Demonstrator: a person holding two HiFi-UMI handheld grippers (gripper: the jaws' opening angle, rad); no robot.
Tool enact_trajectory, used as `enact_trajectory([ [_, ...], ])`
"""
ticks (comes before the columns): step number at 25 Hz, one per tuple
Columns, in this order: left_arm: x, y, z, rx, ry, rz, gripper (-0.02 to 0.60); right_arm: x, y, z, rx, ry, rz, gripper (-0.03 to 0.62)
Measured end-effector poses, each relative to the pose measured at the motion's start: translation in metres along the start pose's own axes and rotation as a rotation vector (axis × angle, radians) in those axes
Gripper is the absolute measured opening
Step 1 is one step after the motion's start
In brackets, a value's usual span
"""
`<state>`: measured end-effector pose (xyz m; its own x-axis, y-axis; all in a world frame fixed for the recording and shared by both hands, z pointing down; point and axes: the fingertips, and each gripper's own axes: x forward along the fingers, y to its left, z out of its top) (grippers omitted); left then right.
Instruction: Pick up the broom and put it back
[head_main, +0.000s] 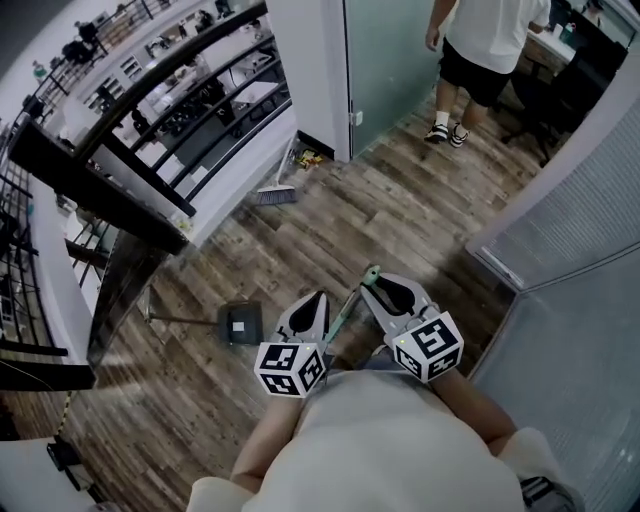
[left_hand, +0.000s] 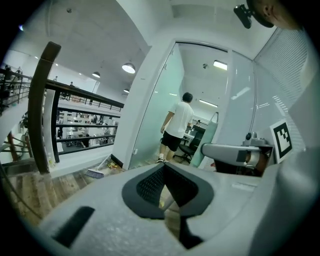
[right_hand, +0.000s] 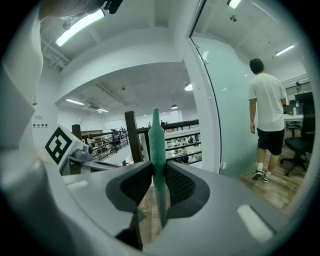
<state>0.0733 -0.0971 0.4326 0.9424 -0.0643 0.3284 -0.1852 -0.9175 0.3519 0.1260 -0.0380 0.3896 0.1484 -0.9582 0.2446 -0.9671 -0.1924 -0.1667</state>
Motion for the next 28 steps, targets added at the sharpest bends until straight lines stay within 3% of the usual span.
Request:
enact_trajectory([
  [13,0.084,-0.090,-0.017,0.045,0.046,-0.127,0.006,-0.080,-0.112,-0.012,0.028,-0.021,-0.188,0.095],
  [28,0.146,-0.166,-0.035,0.136,0.136,-0.336,0.006,-0.171,-0.201,-0.022,0.090,-0.097,-0.496,0.094],
])
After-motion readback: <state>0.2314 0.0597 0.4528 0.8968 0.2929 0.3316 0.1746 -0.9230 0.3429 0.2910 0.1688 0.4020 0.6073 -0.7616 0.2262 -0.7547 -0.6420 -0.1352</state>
